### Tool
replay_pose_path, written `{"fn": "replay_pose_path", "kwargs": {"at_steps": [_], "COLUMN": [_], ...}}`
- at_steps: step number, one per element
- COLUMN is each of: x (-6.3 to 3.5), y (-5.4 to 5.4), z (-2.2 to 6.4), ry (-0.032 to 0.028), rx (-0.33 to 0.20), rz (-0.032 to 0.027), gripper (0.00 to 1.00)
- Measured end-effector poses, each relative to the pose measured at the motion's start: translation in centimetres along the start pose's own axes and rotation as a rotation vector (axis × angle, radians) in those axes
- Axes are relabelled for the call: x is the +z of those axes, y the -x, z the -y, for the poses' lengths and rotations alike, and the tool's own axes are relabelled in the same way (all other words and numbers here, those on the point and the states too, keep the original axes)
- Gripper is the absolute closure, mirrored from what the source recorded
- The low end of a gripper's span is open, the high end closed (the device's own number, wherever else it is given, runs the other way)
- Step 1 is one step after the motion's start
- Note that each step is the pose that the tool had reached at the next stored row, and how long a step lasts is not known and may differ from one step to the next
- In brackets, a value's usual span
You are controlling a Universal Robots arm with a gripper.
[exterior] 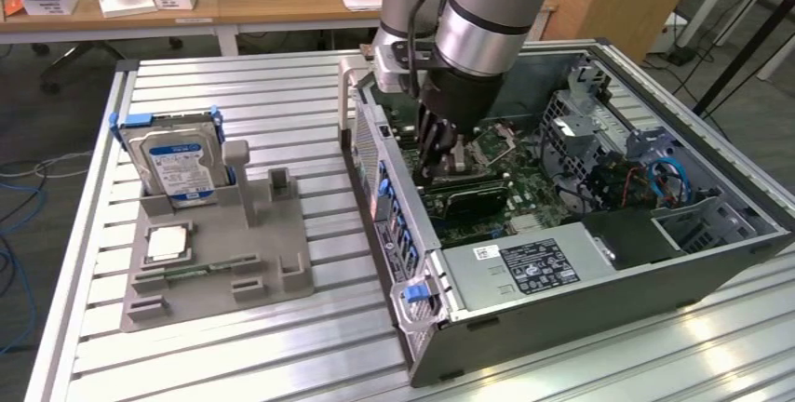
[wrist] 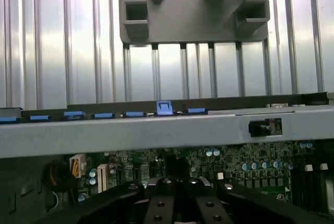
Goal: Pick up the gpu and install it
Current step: 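Press down on the gpu until it lock into place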
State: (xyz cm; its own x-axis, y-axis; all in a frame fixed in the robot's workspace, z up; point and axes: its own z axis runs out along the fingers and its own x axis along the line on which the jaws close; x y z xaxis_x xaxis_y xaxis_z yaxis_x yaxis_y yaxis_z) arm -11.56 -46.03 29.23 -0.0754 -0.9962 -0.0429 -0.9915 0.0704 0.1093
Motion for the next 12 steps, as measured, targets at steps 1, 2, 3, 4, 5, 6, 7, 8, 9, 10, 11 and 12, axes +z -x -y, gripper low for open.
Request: {"fn": "replay_pose_path", "kwargs": {"at_steps": [1, 2, 3, 4, 5, 6, 7, 8, 9, 10, 11, 12], "x": [0.00, -0.02, -0.06, -0.09, -0.13, -0.21, -0.31, -0.38, -0.47, -0.53, -0.55, -0.56], "y": [-0.01, -0.01, -0.02, -0.02, -0.02, -0.02, -0.02, -0.02, -0.02, -0.03, -0.04, -0.05], "z": [-0.15, -0.25, -0.30, -0.37, -0.43, -0.46, -0.47, -0.48, -0.50, -0.54, -0.60, -0.70], "ry": [0.0003, 0.0006, 0.0007, 0.0006, 0.0007, 0.0007, 0.0007, 0.0006, 0.0006, 0.0006, 0.0006, 0.0007], "rx": [0.000, 0.000, 0.000, 0.000, 0.000, 0.000, 0.000, 0.000, 0.000, 0.000, 0.000, 0.000], "rz": [0.0000, -0.0002, -0.0002, 0.0000, -0.0001, 0.0000, -0.0001, 0.0000, -0.0001, 0.0001, 0.0001, 0.0000], "gripper": [0.89, 0.89, 0.89, 0.89, 0.89, 0.89, 0.89, 0.89, 0.89, 0.89, 0.89, 0.89]}}
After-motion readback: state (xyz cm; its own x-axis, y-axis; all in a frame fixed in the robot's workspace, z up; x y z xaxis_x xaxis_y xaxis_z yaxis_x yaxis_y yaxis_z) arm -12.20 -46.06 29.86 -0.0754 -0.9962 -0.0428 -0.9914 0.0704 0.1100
